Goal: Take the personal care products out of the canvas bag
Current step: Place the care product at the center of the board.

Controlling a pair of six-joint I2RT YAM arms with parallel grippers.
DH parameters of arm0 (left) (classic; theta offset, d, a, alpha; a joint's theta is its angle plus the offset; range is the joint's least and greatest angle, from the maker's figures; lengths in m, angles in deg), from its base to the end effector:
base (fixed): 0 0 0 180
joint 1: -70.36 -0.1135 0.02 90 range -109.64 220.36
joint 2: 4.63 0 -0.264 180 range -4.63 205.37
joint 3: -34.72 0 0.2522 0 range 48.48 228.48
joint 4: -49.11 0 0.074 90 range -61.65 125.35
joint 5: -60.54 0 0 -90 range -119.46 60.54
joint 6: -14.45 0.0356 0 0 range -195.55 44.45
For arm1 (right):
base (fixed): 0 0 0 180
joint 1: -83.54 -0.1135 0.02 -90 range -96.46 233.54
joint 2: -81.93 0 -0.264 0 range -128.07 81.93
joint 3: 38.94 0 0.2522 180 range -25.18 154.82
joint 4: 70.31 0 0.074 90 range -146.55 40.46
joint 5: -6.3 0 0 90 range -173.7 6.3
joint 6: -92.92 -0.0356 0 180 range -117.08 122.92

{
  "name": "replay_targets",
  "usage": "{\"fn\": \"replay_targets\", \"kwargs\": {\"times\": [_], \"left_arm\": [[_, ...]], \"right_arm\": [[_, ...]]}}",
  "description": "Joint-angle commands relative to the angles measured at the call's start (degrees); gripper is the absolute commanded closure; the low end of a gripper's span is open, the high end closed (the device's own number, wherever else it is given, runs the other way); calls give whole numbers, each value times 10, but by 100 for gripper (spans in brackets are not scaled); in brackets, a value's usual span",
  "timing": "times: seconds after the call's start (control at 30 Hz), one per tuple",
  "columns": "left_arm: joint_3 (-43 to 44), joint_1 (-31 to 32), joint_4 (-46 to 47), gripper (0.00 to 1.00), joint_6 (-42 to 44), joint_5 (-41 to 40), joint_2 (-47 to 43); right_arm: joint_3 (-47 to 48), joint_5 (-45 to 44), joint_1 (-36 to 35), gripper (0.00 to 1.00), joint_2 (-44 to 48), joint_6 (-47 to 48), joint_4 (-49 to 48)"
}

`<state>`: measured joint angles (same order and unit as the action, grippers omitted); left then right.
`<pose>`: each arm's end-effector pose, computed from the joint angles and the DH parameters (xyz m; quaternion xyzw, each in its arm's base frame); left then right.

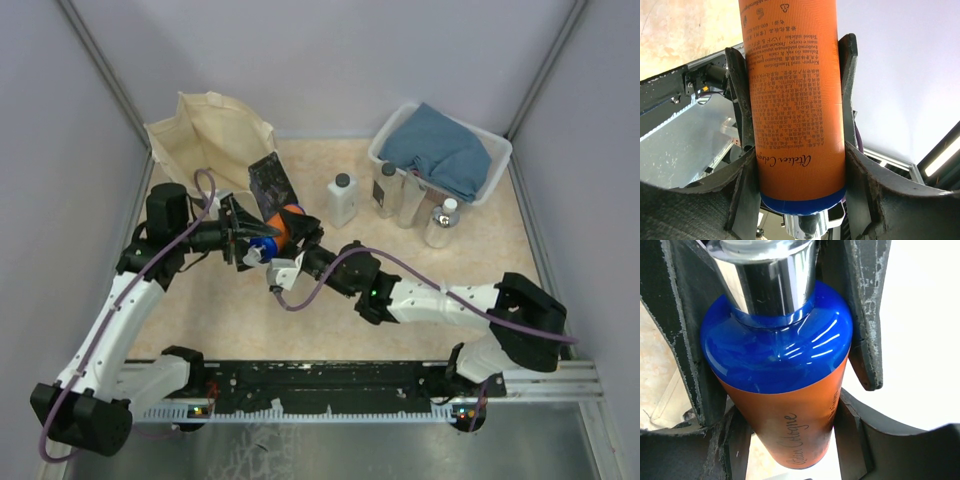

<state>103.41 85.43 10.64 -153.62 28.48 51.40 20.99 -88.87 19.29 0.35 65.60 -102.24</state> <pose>0.1874 -0.0817 0.3473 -0.1678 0.7664 -0.6197 0.0216 0.1434 0.2899 0.3011 -0.5574 0.3170 -0.0184 0.7672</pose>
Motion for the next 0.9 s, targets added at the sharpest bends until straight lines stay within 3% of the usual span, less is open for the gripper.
{"fn": "replay_targets", "kwargs": {"times": [0.0, 0.07, 0.17, 0.2, 0.23, 0.47, 0.63, 0.87], "left_arm": [[33, 15, 100, 61, 22, 62, -10], [40, 15, 110, 44, 21, 69, -11], [58, 15, 131, 28, 17, 74, -10], [66, 15, 136, 7, 17, 74, -11], [75, 15, 140, 1, 20, 73, -11], [112, 15, 128, 0, 60, 45, -13], [121, 15, 46, 0, 137, 3, -9], [121, 15, -27, 0, 230, -93, -12]], "right_arm": [[50, -89, 27, 100, 30, -149, -39], [57, -101, 36, 100, 38, -183, -10], [65, -120, 47, 100, 45, -218, 25], [66, -125, 52, 100, 47, -226, 34], [67, -131, 54, 100, 48, -231, 43], [47, -159, 65, 100, 66, -277, 63], [14, -175, 75, 100, 109, -331, 82], [-43, -159, 160, 100, 162, -470, 142]]}}
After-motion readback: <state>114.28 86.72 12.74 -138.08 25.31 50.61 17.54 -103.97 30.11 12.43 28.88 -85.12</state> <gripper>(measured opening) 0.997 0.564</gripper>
